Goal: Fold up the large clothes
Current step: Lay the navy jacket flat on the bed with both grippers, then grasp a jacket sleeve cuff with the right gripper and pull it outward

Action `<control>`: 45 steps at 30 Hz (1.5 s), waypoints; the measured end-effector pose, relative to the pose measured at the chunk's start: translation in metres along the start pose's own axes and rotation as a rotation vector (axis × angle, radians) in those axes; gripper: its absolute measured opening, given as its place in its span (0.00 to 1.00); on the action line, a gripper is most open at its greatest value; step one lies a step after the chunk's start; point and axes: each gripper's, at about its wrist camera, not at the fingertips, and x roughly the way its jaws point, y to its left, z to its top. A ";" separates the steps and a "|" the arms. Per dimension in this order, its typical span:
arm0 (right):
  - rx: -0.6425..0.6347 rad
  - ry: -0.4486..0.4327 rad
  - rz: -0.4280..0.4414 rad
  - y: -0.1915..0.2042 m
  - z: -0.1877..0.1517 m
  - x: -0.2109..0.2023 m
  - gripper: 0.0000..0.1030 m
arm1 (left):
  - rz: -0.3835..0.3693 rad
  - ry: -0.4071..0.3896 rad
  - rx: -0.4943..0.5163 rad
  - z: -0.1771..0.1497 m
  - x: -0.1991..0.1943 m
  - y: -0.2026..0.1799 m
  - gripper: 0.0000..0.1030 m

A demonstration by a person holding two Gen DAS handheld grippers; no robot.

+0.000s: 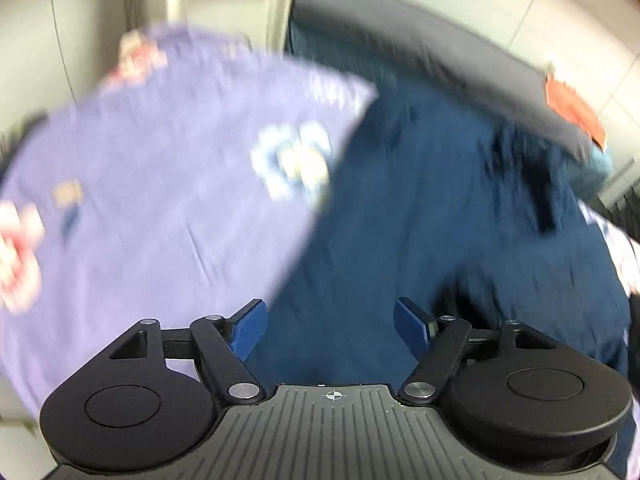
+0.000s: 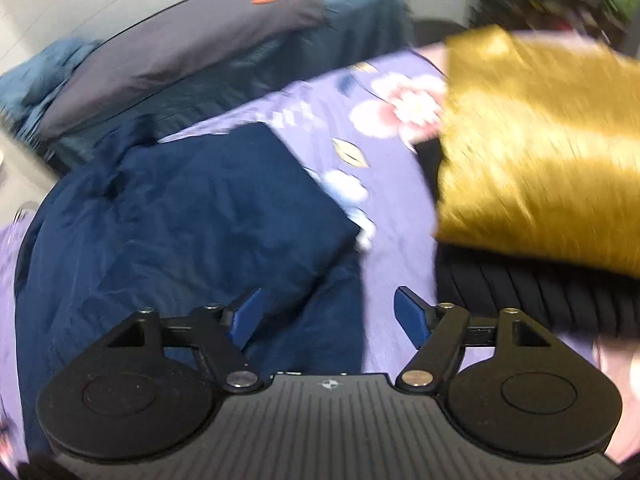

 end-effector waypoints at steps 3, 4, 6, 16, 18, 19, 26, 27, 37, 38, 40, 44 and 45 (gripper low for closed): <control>-0.122 -0.021 0.042 0.028 0.005 -0.008 0.83 | 0.038 -0.055 0.058 0.023 -0.007 -0.002 1.00; -0.159 -0.026 0.054 0.040 0.008 -0.008 0.83 | 0.038 -0.069 0.064 0.027 -0.007 -0.002 1.00; -0.244 -0.032 0.082 0.067 0.008 -0.012 0.84 | 0.019 -0.070 0.041 0.031 -0.001 -0.002 1.00; -0.417 0.074 0.204 0.173 -0.028 0.002 0.85 | -0.024 0.081 -0.012 -0.011 0.032 -0.017 1.00; -0.437 0.095 0.220 0.189 -0.038 0.010 0.85 | -0.015 0.082 -0.013 -0.018 0.033 -0.011 1.00; -0.453 0.099 0.224 0.198 -0.045 0.013 0.85 | -0.007 0.080 -0.011 -0.020 0.032 -0.007 1.00; -0.711 0.054 0.233 0.266 -0.075 0.037 0.85 | 0.042 0.064 -0.008 -0.016 0.026 0.027 1.00; -0.759 0.054 0.239 0.276 -0.081 0.039 0.87 | 0.041 0.065 -0.009 -0.015 0.026 0.029 1.00; -0.901 0.143 0.121 0.295 -0.120 0.103 0.22 | -0.016 0.076 0.043 -0.014 0.028 0.001 1.00; -0.851 0.140 0.144 0.286 -0.110 0.101 0.21 | -0.023 0.078 0.049 -0.015 0.028 -0.004 1.00; -0.737 0.104 0.191 0.265 -0.084 0.089 0.18 | -0.031 0.082 0.065 -0.016 0.030 -0.014 1.00; -0.616 -0.050 0.168 0.220 -0.024 0.046 0.16 | -0.037 0.089 0.100 -0.017 0.034 -0.033 1.00; -0.589 -0.097 0.148 0.206 -0.008 0.034 0.16 | -0.041 0.088 0.105 -0.016 0.034 -0.038 1.00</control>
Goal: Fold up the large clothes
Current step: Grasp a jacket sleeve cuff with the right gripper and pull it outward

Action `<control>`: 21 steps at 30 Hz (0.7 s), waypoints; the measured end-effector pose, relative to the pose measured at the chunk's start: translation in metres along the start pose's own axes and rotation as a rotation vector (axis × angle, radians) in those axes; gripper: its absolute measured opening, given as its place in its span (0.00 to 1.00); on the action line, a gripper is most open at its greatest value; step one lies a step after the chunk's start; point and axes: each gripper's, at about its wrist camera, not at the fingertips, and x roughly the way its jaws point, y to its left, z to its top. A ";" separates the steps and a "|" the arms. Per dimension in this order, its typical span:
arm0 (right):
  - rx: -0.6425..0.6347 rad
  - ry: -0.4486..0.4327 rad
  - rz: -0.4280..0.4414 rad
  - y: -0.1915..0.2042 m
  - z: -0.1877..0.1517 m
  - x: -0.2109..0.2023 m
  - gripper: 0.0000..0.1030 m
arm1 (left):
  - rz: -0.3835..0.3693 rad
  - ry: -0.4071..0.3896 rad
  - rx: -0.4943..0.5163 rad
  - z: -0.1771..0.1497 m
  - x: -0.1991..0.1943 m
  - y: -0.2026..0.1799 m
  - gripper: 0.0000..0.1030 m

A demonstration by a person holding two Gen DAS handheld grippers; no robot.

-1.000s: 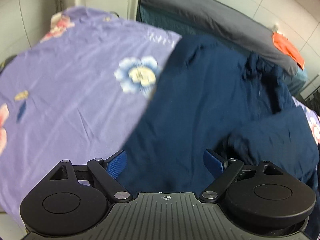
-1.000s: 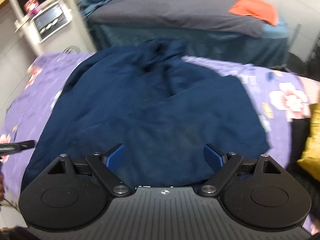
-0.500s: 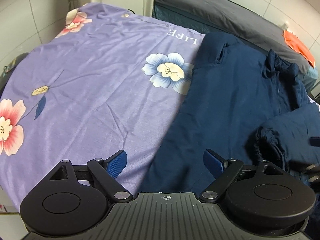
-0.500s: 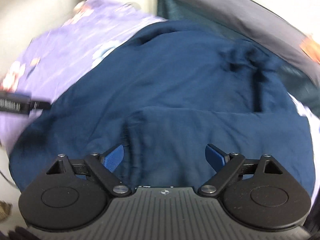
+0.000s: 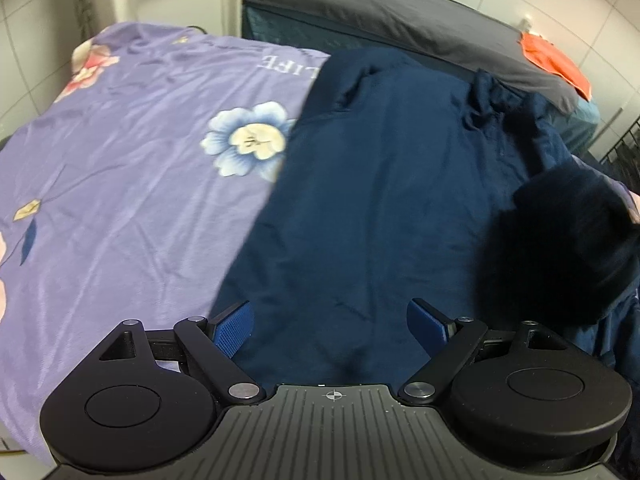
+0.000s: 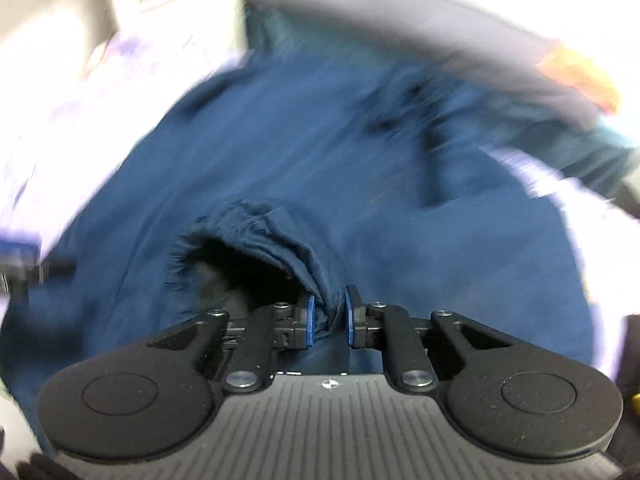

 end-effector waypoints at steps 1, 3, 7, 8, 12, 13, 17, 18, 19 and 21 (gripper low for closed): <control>0.026 -0.039 -0.037 -0.023 0.009 -0.016 0.16 | -0.004 -0.003 0.004 0.002 0.000 -0.005 1.00; 0.084 -0.089 -0.109 -0.067 0.018 -0.040 0.14 | -0.012 -0.006 0.015 0.005 0.002 -0.017 1.00; 0.184 -0.163 -0.291 -0.161 0.018 -0.083 0.10 | -0.024 -0.021 0.046 0.011 0.002 -0.044 1.00; 0.202 -0.173 -0.345 -0.184 0.015 -0.090 0.10 | -0.029 -0.024 0.051 0.012 0.002 -0.051 1.00; 0.306 -0.139 -0.527 -0.272 -0.010 -0.110 0.08 | -0.041 -0.028 0.062 0.012 0.003 -0.077 1.00; 0.330 -0.128 -0.556 -0.289 -0.017 -0.113 0.08 | -0.038 -0.028 0.067 0.010 0.003 -0.084 1.00; 0.421 -0.030 -0.667 -0.353 -0.058 -0.106 0.08 | -0.025 -0.012 0.081 0.003 0.006 -0.105 1.00; 0.443 -0.010 -0.683 -0.365 -0.068 -0.102 0.08 | -0.021 -0.011 0.084 0.002 0.006 -0.109 1.00; 0.459 0.010 -0.701 -0.378 -0.077 -0.101 0.08 | -0.016 -0.013 0.084 0.000 0.006 -0.114 1.00; 0.513 0.034 -0.723 -0.397 -0.097 -0.101 0.08 | -0.006 -0.011 0.077 -0.003 0.006 -0.121 1.00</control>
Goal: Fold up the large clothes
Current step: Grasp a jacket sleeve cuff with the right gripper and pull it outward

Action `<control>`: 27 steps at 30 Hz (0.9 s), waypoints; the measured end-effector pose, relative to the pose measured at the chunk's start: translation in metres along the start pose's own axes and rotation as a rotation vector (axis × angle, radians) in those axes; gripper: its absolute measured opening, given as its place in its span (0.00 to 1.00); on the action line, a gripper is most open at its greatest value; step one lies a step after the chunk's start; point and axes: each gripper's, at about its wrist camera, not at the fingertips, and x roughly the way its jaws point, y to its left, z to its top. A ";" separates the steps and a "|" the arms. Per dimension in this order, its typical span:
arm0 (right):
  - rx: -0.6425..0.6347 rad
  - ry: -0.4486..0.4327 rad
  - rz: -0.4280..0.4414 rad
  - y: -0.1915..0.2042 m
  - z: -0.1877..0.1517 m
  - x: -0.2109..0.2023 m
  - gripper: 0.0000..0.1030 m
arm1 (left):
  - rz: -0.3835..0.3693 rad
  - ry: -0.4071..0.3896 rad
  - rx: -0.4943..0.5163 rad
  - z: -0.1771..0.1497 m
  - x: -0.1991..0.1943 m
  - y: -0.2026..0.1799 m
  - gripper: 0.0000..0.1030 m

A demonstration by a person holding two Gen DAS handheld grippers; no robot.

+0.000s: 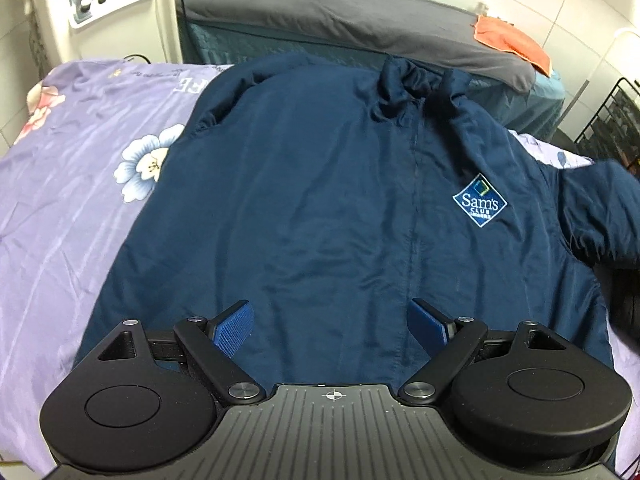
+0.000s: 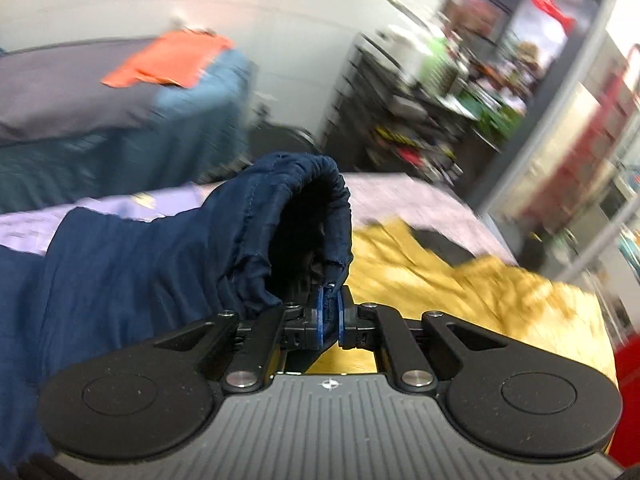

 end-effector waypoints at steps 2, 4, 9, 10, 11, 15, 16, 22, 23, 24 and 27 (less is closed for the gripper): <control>0.029 0.022 -0.025 -0.011 -0.006 0.014 0.08 | 0.004 0.001 -0.013 -0.003 -0.001 -0.005 1.00; 0.040 0.050 -0.020 -0.015 -0.009 0.026 0.09 | 0.010 0.005 -0.020 -0.005 -0.001 -0.011 1.00; 0.014 0.015 0.003 -0.009 -0.010 0.012 0.15 | 0.033 0.001 -0.024 -0.008 -0.001 -0.026 1.00; 0.004 0.000 0.004 -0.007 -0.009 0.007 0.22 | 0.033 0.002 -0.027 -0.008 -0.001 -0.027 1.00; -0.004 -0.007 0.000 -0.005 -0.005 0.008 0.29 | 0.033 0.006 -0.032 -0.008 -0.001 -0.028 1.00; -0.053 -0.106 -0.042 -0.002 -0.001 -0.026 0.78 | 0.054 0.005 -0.028 -0.008 -0.004 -0.028 1.00; -0.066 -0.125 -0.047 -0.001 0.000 -0.031 0.79 | 0.065 0.001 -0.021 -0.007 -0.006 -0.027 1.00; -0.063 -0.123 0.067 0.015 -0.001 -0.070 0.86 | 0.155 -0.077 0.050 0.025 -0.019 0.009 1.00; -0.052 -0.112 0.084 0.020 -0.002 -0.078 0.86 | 0.166 -0.092 0.056 0.037 -0.019 0.019 1.00; -0.030 -0.095 0.117 0.025 -0.005 -0.085 0.86 | 0.172 -0.106 0.061 0.048 -0.018 0.028 1.00; 0.033 -0.025 0.265 0.044 -0.018 -0.101 0.86 | 0.170 -0.162 0.071 0.097 -0.002 0.061 1.00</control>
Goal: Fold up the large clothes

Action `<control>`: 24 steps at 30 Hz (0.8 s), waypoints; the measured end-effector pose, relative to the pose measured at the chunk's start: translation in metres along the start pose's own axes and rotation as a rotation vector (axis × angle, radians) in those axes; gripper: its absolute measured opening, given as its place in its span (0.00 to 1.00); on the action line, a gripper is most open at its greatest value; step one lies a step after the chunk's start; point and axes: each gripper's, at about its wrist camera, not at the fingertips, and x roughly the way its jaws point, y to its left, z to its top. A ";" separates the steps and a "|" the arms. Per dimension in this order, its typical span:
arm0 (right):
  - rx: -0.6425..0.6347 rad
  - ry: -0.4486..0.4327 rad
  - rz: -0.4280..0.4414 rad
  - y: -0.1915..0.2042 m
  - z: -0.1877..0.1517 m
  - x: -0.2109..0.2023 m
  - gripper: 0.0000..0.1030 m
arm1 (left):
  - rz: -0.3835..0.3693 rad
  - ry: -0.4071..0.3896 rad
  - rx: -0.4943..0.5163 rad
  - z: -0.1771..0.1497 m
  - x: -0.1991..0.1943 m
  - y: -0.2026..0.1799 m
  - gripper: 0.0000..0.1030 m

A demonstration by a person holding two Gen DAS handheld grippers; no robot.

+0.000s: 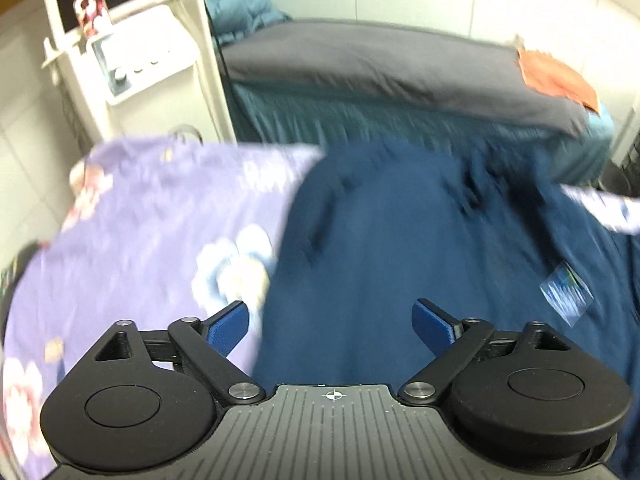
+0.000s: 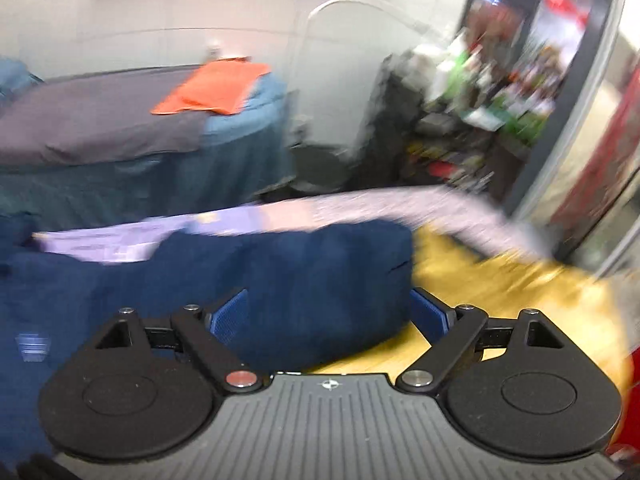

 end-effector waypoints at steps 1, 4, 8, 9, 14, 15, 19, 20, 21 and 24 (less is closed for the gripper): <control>0.009 0.028 0.029 0.011 -0.006 -0.002 0.86 | 0.000 -0.010 0.003 0.017 0.014 0.009 1.00; 0.011 0.099 0.026 0.052 -0.029 -0.019 0.86 | -0.018 -0.038 0.033 0.064 0.059 0.023 1.00; 0.008 0.164 0.047 0.103 -0.059 -0.043 0.86 | -0.051 -0.032 0.164 0.118 0.129 0.011 1.00; 0.007 0.177 0.035 0.115 -0.064 -0.046 0.86 | -0.067 -0.019 0.201 0.129 0.146 0.003 1.00; 0.016 0.263 0.028 0.160 -0.091 -0.069 0.86 | -0.055 0.127 0.317 0.157 0.232 -0.026 1.00; 0.016 0.268 0.020 0.164 -0.095 -0.069 0.86 | -0.065 0.149 0.341 0.157 0.242 -0.032 1.00; 0.007 0.307 -0.019 0.181 -0.109 -0.079 0.86 | -0.064 0.166 0.446 0.151 0.264 -0.051 1.00; 0.010 0.321 -0.021 0.184 -0.112 -0.079 0.86 | -0.087 0.179 0.426 0.152 0.267 -0.046 1.00; 0.011 0.332 -0.022 0.185 -0.113 -0.075 0.84 | -0.114 0.194 0.393 0.153 0.268 -0.041 1.00; 0.001 0.340 -0.018 0.193 -0.112 -0.072 0.82 | -0.171 0.171 0.324 0.156 0.260 -0.023 0.77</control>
